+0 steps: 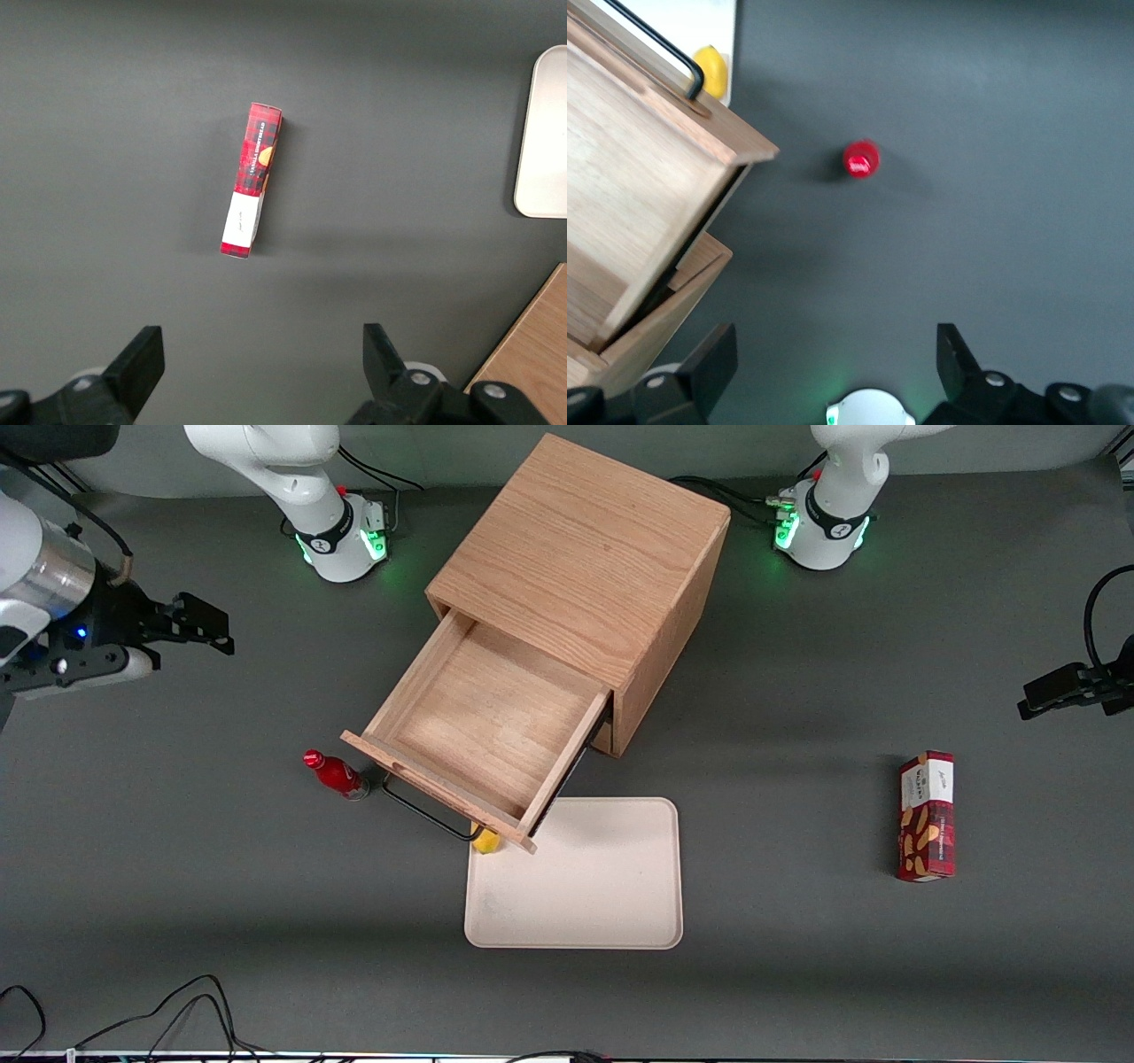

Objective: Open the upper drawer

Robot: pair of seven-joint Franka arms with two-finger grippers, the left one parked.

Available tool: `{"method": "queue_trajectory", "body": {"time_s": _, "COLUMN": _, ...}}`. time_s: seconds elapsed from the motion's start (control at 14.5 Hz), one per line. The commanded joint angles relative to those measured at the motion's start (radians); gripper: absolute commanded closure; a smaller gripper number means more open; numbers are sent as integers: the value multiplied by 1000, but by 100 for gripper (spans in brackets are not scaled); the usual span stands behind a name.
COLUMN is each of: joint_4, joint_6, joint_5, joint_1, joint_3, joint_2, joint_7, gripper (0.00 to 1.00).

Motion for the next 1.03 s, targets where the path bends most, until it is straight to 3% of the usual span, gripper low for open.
{"method": "queue_trajectory", "body": {"time_s": 0.0, "joint_4": -192, "joint_6": -5, "joint_5": 28, "joint_1": -39, "joint_3": 15, "joint_2": -162, "joint_7": 39, "gripper": 0}}
{"method": "queue_trajectory", "body": {"time_s": 0.14, "joint_4": -251, "joint_6": 62, "joint_5": 44, "joint_1": -42, "joint_3": 5, "joint_2": -216, "joint_7": 31, "gripper": 0}}
{"method": "queue_trajectory", "body": {"time_s": 0.55, "joint_4": -217, "joint_6": 33, "joint_5": 62, "joint_1": -34, "joint_3": -24, "joint_2": -186, "joint_7": -27, "gripper": 0}}
{"method": "queue_trajectory", "body": {"time_s": 0.62, "joint_4": -220, "joint_6": 27, "joint_5": 62, "joint_1": 1, "joint_3": -60, "joint_2": -183, "joint_7": -48, "gripper": 0}}
{"method": "queue_trajectory", "body": {"time_s": 0.83, "joint_4": -219, "joint_6": 22, "joint_5": 51, "joint_1": 238, "joint_3": -284, "joint_2": -175, "joint_7": -40, "gripper": 0}}
{"method": "queue_trajectory", "body": {"time_s": 0.97, "joint_4": -216, "joint_6": 22, "joint_5": 47, "joint_1": 265, "joint_3": -315, "joint_2": -172, "joint_7": -39, "gripper": 0}}
